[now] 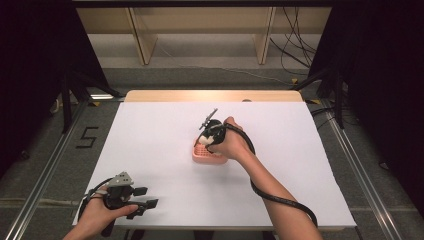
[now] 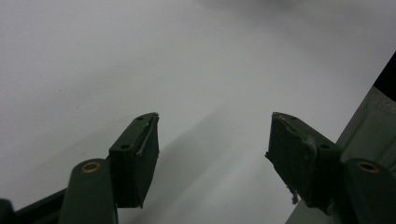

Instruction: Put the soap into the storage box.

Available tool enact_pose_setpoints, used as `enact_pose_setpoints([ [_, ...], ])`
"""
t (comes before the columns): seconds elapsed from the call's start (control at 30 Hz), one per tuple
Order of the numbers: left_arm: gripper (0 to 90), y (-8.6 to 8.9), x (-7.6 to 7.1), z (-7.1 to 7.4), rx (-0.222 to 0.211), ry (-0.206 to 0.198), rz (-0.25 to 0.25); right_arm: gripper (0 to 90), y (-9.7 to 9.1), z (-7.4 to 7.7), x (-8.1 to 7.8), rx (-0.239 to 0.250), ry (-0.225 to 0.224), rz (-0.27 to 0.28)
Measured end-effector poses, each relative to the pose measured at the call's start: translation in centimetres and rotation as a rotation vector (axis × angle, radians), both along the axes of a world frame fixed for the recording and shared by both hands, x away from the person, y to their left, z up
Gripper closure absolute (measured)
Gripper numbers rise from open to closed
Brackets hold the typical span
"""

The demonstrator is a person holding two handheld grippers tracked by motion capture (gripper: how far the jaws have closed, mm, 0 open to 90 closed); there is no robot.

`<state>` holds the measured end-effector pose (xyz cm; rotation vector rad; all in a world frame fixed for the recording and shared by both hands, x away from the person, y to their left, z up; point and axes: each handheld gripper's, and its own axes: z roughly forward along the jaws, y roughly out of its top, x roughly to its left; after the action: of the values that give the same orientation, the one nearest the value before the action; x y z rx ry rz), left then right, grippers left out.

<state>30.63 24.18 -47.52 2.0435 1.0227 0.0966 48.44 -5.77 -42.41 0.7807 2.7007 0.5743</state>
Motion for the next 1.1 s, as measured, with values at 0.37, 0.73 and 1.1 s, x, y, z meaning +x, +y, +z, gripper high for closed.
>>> enact_pose_setpoints([
  [0.37,33.2,0.0,0.0,0.0,0.000,0.000,-0.001,50.5,-0.2,-0.4,0.4,-0.008,-0.002,0.007],
  [0.73,33.2,0.0,0.0,0.0,-0.001,0.001,0.000,50.5,-0.1,-0.9,0.5,-0.012,0.009,0.003],
  [1.1,33.2,0.0,0.0,0.0,-0.003,0.001,0.001,50.4,0.1,-1.0,0.6,-0.008,0.005,0.001],
])
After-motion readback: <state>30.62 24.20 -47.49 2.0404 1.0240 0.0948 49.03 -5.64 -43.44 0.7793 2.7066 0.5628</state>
